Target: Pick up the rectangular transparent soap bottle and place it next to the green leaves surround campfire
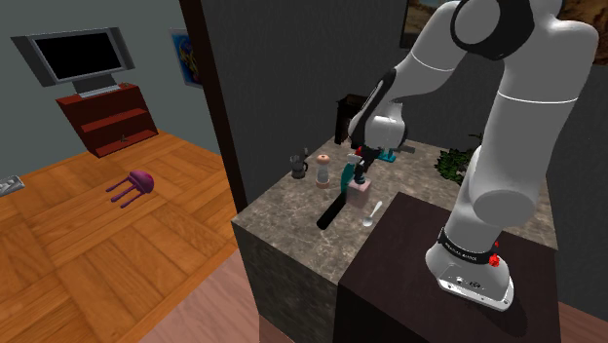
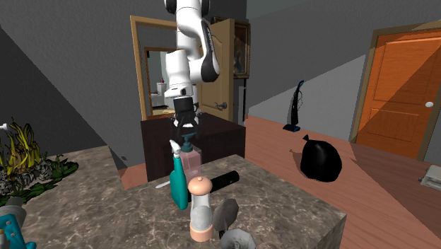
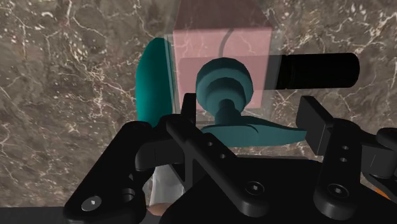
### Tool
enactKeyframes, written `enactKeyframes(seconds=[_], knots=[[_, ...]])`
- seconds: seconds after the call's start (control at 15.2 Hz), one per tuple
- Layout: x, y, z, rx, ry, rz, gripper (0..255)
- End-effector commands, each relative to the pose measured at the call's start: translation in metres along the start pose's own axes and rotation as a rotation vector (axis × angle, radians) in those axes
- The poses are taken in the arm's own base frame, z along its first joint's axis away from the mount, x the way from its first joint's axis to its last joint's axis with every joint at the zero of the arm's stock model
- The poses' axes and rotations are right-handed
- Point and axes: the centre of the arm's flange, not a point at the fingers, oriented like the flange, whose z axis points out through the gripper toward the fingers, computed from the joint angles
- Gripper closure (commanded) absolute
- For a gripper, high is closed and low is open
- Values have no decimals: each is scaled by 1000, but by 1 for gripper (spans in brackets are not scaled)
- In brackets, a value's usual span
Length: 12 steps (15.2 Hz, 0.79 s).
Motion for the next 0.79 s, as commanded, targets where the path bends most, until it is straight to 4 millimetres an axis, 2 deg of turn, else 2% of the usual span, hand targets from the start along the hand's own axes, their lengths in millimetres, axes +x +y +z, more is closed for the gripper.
enactKeyframes(seconds=[0.0,0.73], knots=[[2,-1,-10,-1,-1,-2,255],[14,-2,-67,-1,-1,-2,255]])
